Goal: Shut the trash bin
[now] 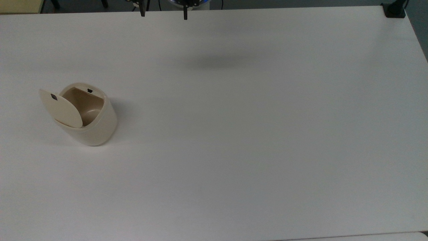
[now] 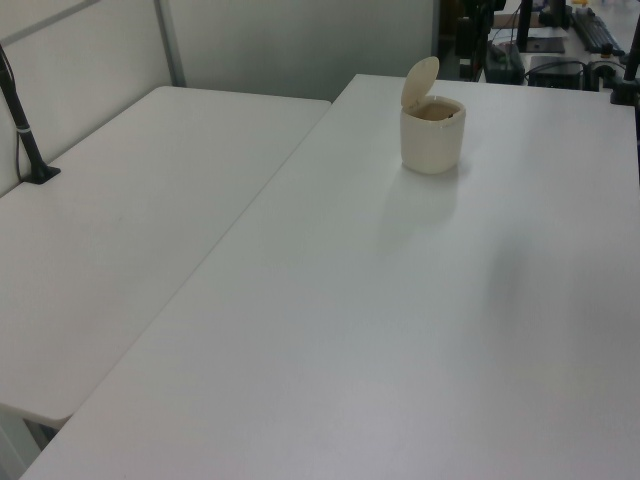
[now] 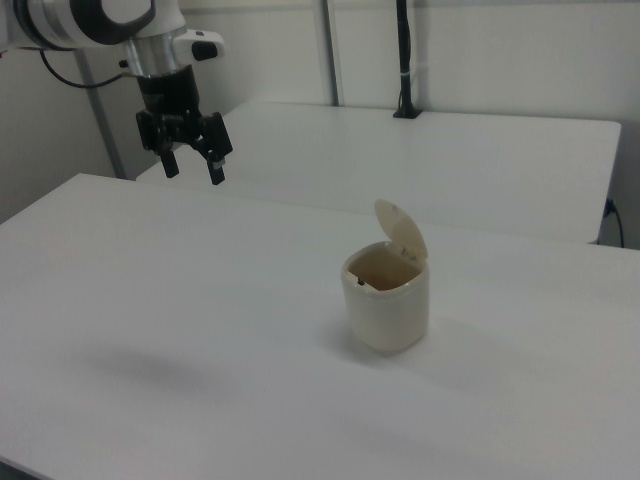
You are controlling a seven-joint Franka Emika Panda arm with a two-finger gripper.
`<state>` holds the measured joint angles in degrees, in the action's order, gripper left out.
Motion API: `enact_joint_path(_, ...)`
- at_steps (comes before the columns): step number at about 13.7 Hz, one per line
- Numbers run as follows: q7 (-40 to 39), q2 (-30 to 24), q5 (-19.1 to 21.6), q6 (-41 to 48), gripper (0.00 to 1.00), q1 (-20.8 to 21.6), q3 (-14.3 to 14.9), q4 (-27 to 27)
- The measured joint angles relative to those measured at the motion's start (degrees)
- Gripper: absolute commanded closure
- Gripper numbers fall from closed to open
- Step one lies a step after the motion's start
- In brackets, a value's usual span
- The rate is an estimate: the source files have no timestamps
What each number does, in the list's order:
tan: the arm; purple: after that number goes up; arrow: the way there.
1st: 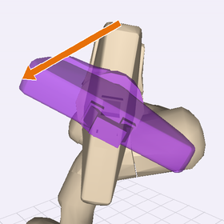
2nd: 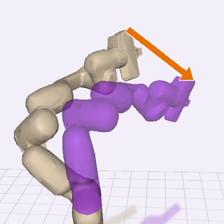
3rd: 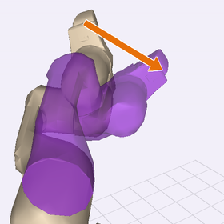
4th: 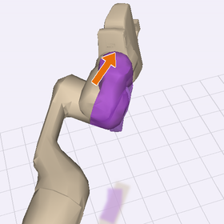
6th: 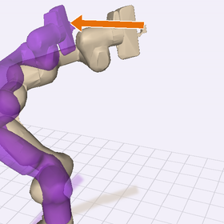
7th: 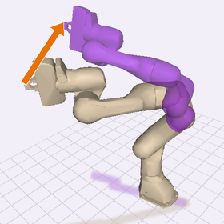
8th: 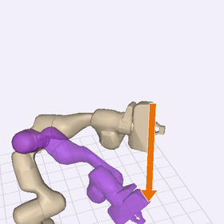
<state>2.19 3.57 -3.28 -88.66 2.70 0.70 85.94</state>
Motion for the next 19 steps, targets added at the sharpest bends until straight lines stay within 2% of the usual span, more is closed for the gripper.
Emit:
enact_joint_path(6,0.00,0.00,0.01,0.00,0.00,-0.02,0.00,0.00)
enact_joint_path(7,0.00,0.00,0.01,0.00,0.14,-0.02,0.00,0.00)
enact_joint_path(8,0.00,0.00,0.01,0.00,0.37,-0.02,0.00,0.00)
enact_joint_path(9,-0.13,0.00,0.01,0.00,0.69,-0.02,0.00,0.00)
enact_joint_path(11,-0.54,0.00,0.01,0.00,0.95,-0.05,0.00,0.07)
enact_joint_path(13,-0.64,0.00,0.01,0.00,1.00,-0.05,0.00,0.15)
enact_joint_path(19,-0.67,0.37,0.01,0.00,1.00,-0.16,0.01,0.41)
